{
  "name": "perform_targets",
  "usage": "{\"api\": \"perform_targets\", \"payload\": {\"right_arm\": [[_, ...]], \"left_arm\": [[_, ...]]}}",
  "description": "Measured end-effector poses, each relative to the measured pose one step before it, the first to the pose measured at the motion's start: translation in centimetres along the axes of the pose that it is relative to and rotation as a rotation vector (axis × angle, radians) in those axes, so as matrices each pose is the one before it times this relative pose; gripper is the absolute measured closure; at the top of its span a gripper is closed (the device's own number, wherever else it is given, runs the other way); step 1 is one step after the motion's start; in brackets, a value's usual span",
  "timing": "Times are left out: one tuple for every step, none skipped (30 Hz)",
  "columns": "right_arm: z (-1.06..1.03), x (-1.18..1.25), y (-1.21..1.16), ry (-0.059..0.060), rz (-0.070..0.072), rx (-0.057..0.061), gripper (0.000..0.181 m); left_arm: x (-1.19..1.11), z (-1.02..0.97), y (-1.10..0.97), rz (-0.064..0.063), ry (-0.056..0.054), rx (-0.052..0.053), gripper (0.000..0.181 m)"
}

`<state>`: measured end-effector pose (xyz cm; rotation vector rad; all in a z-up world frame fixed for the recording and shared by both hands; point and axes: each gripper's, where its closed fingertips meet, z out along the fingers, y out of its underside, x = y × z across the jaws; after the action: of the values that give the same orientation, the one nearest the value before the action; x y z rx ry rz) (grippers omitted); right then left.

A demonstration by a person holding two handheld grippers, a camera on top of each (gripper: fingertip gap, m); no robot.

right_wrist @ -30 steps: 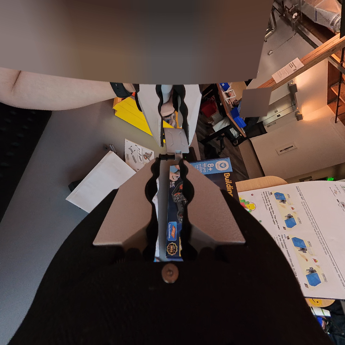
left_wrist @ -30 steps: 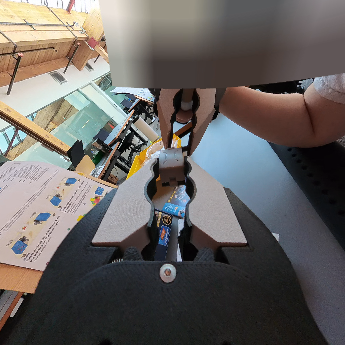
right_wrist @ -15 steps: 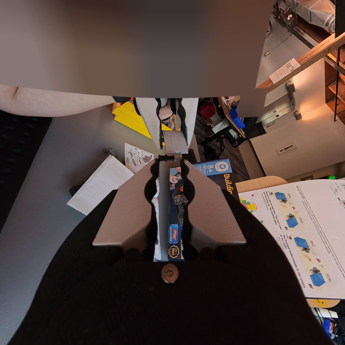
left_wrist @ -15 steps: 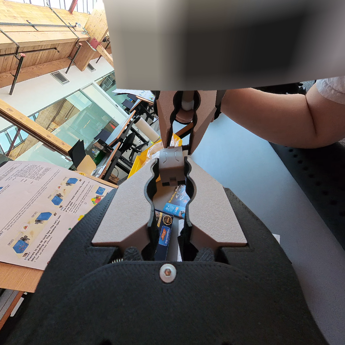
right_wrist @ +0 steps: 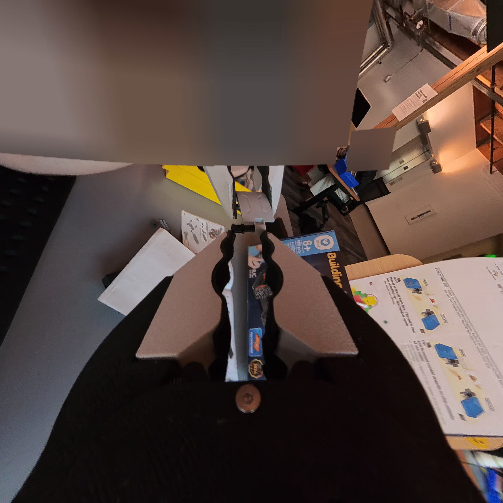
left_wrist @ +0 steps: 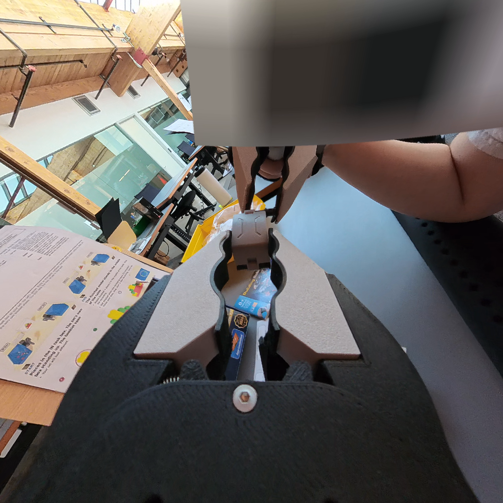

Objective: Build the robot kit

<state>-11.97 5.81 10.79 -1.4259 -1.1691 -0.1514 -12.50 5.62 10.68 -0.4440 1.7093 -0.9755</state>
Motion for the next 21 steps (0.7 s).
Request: {"api": "perform_targets", "payload": {"right_arm": [[-0.028,0.021,-0.222,-0.0134,0.0376,0.0239,0.161],[0.029,0.010,-0.038,-0.0092,0.0236,0.0119,0.160],[0.120,0.136,0.260,0.0087,0.0017,-0.0088,0.154],[0.170,0.194,0.405,0.0191,-0.0140,-0.0231,0.140],[0.201,-0.132,0.395,0.0048,-0.0246,-0.0279,0.134],[0.205,-0.552,0.214,-0.0168,-0.0327,-0.0193,0.135],[0.212,-0.495,0.128,-0.0146,-0.0276,-0.0166,0.137],[0.170,-0.221,0.054,-0.0029,-0.0182,-0.0150,0.137],[0.104,-0.296,-0.075,-0.0123,-0.0064,-0.0049,0.139],[0.063,-0.480,0.044,-0.0281,0.0060,-0.0073,0.144],[0.039,-0.391,0.245,-0.0228,0.0048,-0.0177,0.148],[0.071,-0.383,0.310,-0.0208,-0.0012,-0.0191,0.151],[0.096,-0.356,0.246,-0.0186,-0.0004,-0.0144,0.152],[0.089,0.034,0.182,0.0033,-0.0018,-0.0126,0.152],[0.086,0.041,0.065,0.0010,0.0012,-0.0066,0.151],[0.077,-0.003,-0.003,0.0000,0.0020,-0.0011,0.150],[0.071,0.123,-0.007,0.0062,0.0038,0.0010,0.144],[0.066,0.120,0.041,0.0049,0.0071,-0.0029,0.141],[0.075,-0.091,0.143,-0.0081,0.0087,-0.0086,0.141],[0.125,-0.185,0.255,-0.0122,0.0051,-0.0130,0.141],[0.154,-0.159,0.308,-0.0098,0.0015,-0.0171,0.142]], "left_arm": [[-0.042,-0.057,-0.142,0.0006,-0.0006,0.0111,0.157],[-0.012,-0.021,0.025,0.0007,0.0003,-0.0001,0.157],[0.042,0.043,0.198,0.0071,0.0011,-0.0132,0.157],[0.117,0.118,0.427,0.0132,0.0019,-0.0298,0.157],[0.153,0.177,0.523,0.0122,0.0033,-0.0367,0.156],[0.265,0.171,0.378,0.0015,0.0131,-0.0279,0.156],[0.250,0.138,0.141,-0.0094,0.0171,-0.0106,0.156],[0.433,0.097,0.062,-0.0176,0.0324,-0.0003,0.156],[0.569,0.089,0.172,-0.0192,0.0426,-0.0047,0.156],[0.213,0.086,0.327,-0.0102,0.0177,-0.0150,0.156],[0.086,0.073,0.339,0.0008,0.0062,-0.0165,0.156],[0.302,0.072,0.259,0.0002,0.0169,-0.0138,0.156],[0.174,0.091,0.182,0.0000,0.0100,-0.0127,0.156],[0.056,0.102,0.112,0.0025,0.0025,-0.0084,0.156],[0.035,0.088,0.084,0.0044,0.0002,-0.0059,0.156],[0.055,0.048,0.043,0.0034,0.0029,-0.0013,0.156],[0.061,0.024,0.009,0.0006,0.0048,0.0019,0.156],[0.040,0.010,-0.041,0.0023,0.0028,0.0034,0.156],[-0.001,0.001,-0.035,0.0038,-0.0011,0.0016,0.156],[0.062,-0.012,-0.073,0.0022,0.0027,0.0033,0.156],[0.053,-0.011,-0.089,0.0026,0.0027,0.0038,0.156]]}}
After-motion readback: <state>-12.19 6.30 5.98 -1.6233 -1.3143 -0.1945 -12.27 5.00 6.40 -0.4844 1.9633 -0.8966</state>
